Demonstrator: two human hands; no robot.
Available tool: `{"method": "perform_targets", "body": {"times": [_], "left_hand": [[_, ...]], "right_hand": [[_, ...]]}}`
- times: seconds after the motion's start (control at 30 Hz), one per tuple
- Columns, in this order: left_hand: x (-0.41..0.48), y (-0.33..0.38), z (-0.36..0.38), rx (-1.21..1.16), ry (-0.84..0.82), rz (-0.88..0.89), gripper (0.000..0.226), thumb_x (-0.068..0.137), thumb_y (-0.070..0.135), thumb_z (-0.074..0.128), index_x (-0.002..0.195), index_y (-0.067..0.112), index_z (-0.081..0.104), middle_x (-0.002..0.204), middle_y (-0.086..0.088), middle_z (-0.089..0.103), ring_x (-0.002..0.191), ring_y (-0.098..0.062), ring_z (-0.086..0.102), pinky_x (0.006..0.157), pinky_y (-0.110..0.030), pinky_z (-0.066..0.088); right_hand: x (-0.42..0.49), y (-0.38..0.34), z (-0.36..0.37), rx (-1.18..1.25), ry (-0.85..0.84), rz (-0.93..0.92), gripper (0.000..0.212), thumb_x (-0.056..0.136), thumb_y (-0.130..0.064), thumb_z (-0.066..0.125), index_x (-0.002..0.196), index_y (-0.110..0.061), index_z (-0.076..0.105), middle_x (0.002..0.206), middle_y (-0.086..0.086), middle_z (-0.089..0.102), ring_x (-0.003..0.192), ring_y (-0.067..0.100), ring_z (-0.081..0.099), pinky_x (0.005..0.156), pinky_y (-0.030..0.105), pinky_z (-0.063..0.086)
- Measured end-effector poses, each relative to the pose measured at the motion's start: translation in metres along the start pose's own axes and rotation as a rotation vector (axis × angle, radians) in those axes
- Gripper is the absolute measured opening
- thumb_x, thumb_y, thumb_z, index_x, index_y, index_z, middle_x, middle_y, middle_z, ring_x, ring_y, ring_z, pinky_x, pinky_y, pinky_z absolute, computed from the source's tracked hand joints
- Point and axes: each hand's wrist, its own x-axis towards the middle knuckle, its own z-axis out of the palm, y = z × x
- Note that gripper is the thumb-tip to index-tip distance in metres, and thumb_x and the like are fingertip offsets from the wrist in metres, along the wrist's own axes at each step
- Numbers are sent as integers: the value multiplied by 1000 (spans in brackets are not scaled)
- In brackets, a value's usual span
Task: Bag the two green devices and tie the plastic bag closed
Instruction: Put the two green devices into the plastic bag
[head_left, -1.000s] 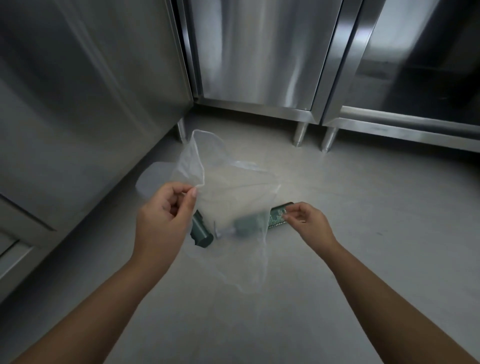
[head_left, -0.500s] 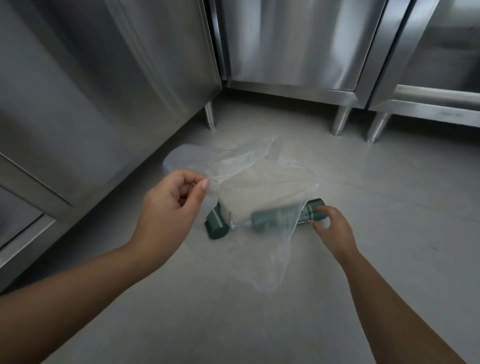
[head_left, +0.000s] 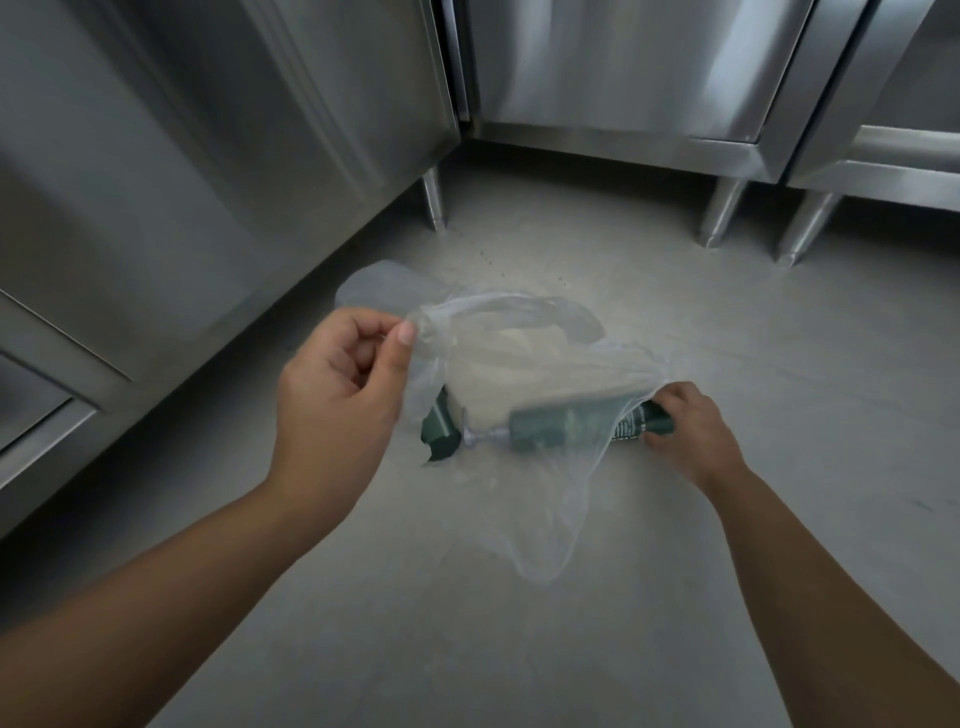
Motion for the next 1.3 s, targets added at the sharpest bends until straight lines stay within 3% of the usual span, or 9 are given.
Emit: {"method": "perform_targets", "body": {"times": [0.17, 0.33, 0.47, 0.6, 0.77, 0.87, 1.03, 1.2, 1.3], "left_hand": [[2, 2, 2, -35, 24, 1, 12, 88, 23, 55, 77, 25, 58, 54, 10, 57, 50, -10, 49, 48, -32, 47], [-2, 1, 6, -71, 31, -16, 13, 89, 20, 54, 77, 23, 58, 57, 6, 55, 50, -9, 48, 48, -26, 46], [-7, 1, 8, -107, 28, -29, 13, 89, 19, 54, 77, 22, 58, 59, -2, 54, 50, -10, 47, 46, -23, 44], [-10, -2, 11, -148, 41, -46, 14, 89, 19, 54, 77, 23, 57, 54, 7, 54, 47, -5, 48, 46, -21, 44], [-20, 0, 22, -172, 38, -33, 13, 90, 19, 53, 78, 23, 56, 60, 1, 54, 49, -6, 49, 47, -22, 46], [-26, 1, 28, -168, 25, -10, 15, 90, 21, 54, 77, 27, 56, 62, 0, 54, 53, -12, 49, 50, -26, 46], [-34, 0, 40, -137, 0, 4, 15, 91, 25, 54, 77, 31, 54, 64, -1, 54, 57, -20, 51, 54, -34, 46], [-45, 0, 57, -170, 1, -15, 18, 91, 23, 54, 76, 34, 52, 62, 3, 52, 51, -3, 47, 52, -18, 43], [-52, -3, 64, -191, -25, -49, 19, 91, 23, 53, 75, 34, 51, 62, 4, 52, 50, 0, 48, 51, -15, 42]], "right_hand": [[-3, 1, -2, -77, -15, -1, 52, 71, -11, 71, 120, -15, 55, 128, 10, 44, 117, 30, 41, 92, 38, 41], [-13, 12, 2, 16, -87, 38, 61, 66, -11, 76, 121, -12, 52, 125, 13, 51, 114, 32, 46, 94, 40, 41], [-32, 19, 7, 85, -51, 76, 63, 65, -14, 79, 122, -13, 52, 119, 13, 53, 111, 30, 49, 93, 37, 40], [-54, 18, 8, 129, -34, 124, 66, 65, -12, 78, 124, -12, 49, 120, 13, 49, 110, 29, 50, 92, 34, 39], [-85, 14, 6, 251, 56, 226, 61, 66, -9, 77, 122, -10, 52, 113, 13, 49, 102, 27, 53, 85, 24, 36], [-105, 13, 2, 404, 125, 319, 58, 67, -11, 77, 120, -13, 53, 107, 5, 47, 97, 26, 57, 84, 26, 41], [-141, 17, -12, 560, 224, 455, 51, 69, -18, 77, 116, -19, 56, 108, 6, 60, 87, 23, 62, 71, 25, 44], [-184, 24, -35, 638, 279, 528, 48, 70, -17, 76, 114, -17, 57, 96, 0, 62, 78, 17, 64, 61, 20, 45], [-209, 27, -52, 638, 337, 559, 46, 70, -16, 76, 112, -18, 58, 95, 0, 64, 76, 15, 65, 59, 17, 45]]}}
